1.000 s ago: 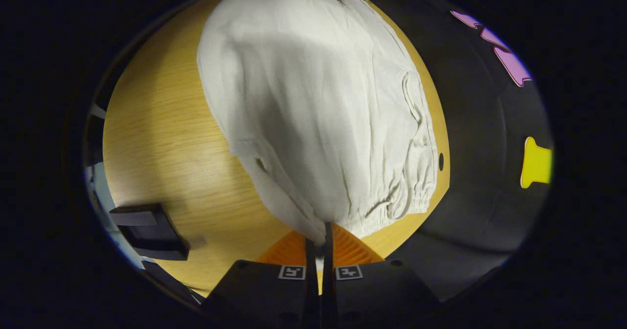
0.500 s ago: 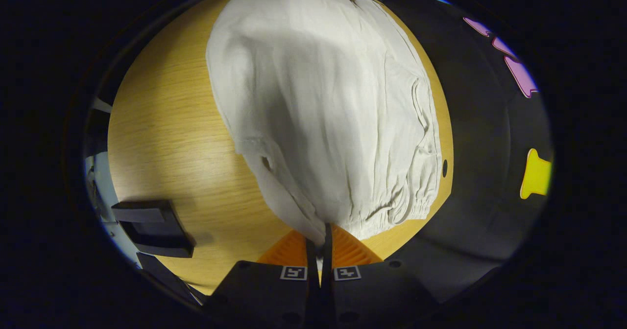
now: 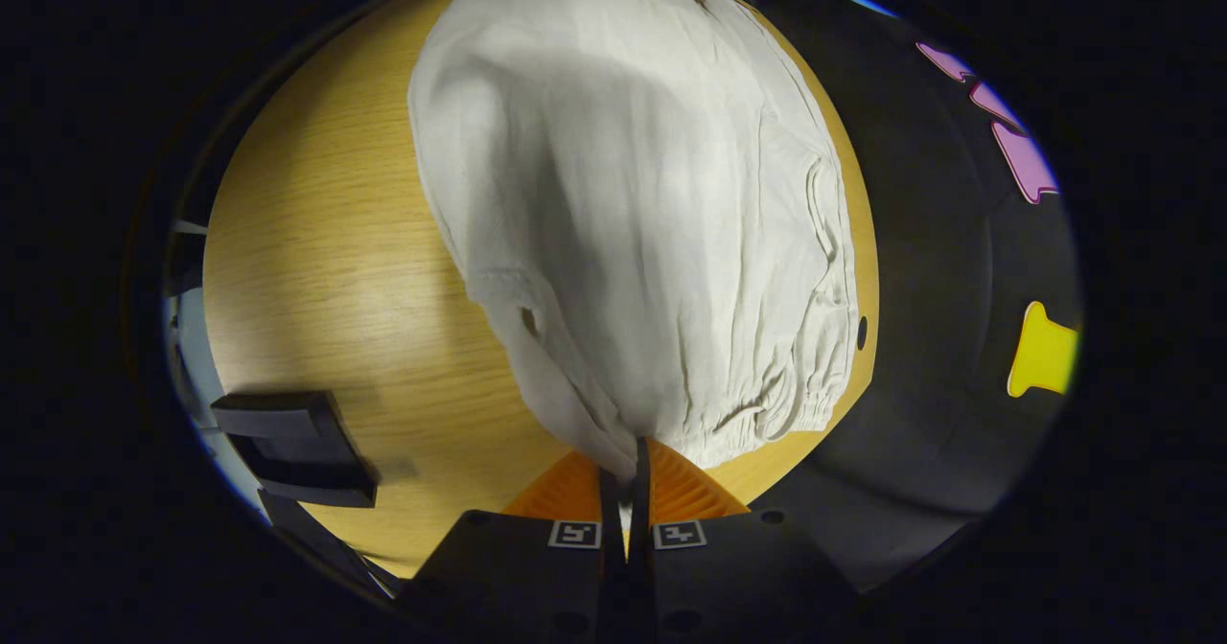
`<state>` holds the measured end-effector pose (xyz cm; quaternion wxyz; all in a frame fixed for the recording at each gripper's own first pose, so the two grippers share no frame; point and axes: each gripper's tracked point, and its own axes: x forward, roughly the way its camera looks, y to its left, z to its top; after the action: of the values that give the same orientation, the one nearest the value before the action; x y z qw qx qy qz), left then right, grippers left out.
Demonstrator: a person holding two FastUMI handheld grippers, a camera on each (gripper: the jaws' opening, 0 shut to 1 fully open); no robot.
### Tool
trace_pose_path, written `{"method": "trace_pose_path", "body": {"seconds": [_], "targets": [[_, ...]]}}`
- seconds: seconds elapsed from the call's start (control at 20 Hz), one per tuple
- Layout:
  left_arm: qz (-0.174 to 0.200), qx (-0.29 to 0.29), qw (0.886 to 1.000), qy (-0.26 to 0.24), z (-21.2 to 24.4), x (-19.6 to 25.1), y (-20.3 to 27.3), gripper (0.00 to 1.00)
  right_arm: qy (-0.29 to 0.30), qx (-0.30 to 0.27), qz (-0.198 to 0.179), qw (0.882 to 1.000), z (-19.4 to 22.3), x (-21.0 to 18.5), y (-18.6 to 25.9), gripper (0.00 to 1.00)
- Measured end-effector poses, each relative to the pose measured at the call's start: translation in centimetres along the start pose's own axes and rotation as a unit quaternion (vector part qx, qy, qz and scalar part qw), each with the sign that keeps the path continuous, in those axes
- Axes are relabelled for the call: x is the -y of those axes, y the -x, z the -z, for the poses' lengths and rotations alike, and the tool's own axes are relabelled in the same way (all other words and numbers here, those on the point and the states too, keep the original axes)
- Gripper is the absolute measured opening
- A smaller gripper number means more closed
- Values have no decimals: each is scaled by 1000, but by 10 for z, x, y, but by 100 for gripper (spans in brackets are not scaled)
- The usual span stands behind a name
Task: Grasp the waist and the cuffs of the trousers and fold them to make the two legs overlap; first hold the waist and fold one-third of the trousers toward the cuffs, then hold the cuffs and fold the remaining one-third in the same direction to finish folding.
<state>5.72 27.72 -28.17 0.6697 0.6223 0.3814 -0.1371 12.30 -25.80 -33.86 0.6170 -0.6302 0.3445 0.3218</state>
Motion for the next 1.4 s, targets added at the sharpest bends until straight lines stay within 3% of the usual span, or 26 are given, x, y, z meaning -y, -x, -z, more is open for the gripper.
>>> {"method": "trace_pose_path", "body": {"seconds": [0.25,0.45,0.5,0.55,0.65,0.8,1.0,1.15,1.4], "targets": [[39,-3,999,-15,-21,-11,-11,81,3,2,10,1000,-1,-1,2,5],[48,-9,998,-26,-28,-14,-21,53,5,1,12,1000,0,0,0,5],[45,-10,999,-28,-29,-13,-20,34,5,1,12,1000,-1,0,1,5],[45,-12,999,-28,-30,-12,-21,30,5,2,12,1000,-1,0,0,5],[38,-15,999,-25,-28,-8,-19,14,4,4,11,1000,-2,0,1,5],[14,-21,1000,-10,-28,-11,-22,8,1,6,9,1000,-1,0,1,5],[-18,-25,998,47,-25,-13,-18,5,3,2,1,1000,1,0,1,5],[-69,-14,992,105,-26,-32,-1,5,-11,7,16,1000,4,8,7,5],[-145,16,976,160,-35,-81,30,5,-75,15,56,995,3,39,27,5]]}}
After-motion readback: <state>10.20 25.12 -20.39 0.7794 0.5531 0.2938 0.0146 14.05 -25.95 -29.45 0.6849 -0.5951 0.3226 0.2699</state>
